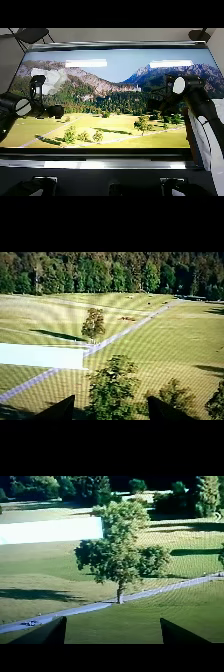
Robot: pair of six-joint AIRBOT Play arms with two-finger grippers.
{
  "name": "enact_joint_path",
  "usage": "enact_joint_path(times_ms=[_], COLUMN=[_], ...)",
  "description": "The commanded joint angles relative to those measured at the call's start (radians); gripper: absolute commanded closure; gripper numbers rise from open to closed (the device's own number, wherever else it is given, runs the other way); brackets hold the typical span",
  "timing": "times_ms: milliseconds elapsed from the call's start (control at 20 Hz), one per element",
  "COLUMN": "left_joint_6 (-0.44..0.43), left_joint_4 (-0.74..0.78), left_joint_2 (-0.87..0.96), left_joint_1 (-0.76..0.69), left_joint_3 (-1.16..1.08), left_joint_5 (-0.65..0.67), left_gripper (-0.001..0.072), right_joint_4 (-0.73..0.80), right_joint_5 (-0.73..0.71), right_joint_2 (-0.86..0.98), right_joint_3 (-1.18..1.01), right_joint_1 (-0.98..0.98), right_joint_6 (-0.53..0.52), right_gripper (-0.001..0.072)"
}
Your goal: Fold the shirts.
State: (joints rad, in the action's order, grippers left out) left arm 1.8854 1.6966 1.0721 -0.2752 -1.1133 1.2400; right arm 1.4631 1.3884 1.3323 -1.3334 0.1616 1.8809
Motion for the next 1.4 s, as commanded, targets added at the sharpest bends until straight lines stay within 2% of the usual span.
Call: enact_joint_path(times_ms=[0, 800, 1200, 1350], left_joint_6=[0.000, 0.000, 0.000, 0.001], left_joint_4=[0.000, 0.000, -0.005, 0.016], left_joint_2=[-0.001, -0.001, 0.003, 0.024], left_joint_1=[0.000, 0.000, 0.000, 0.014], left_joint_3=[0.000, 0.000, 0.000, -0.002], left_joint_5=[0.000, -0.008, -0.386, -0.656], left_gripper=[0.0167, 0.0167, 0.0167, 0.0164], right_joint_4=[0.000, 0.000, 0.012, 0.015], right_joint_5=[0.000, 0.000, -0.061, -0.067], right_joint_2=[0.000, 0.000, 0.000, 0.000], right_joint_3=[0.000, 0.000, 0.000, 0.000], right_joint_1=[0.001, 0.001, 0.001, 0.001], right_joint_6=[0.000, 0.000, 0.000, 0.000], right_gripper=[0.0028, 0.0028, 0.0027, 0.0028])
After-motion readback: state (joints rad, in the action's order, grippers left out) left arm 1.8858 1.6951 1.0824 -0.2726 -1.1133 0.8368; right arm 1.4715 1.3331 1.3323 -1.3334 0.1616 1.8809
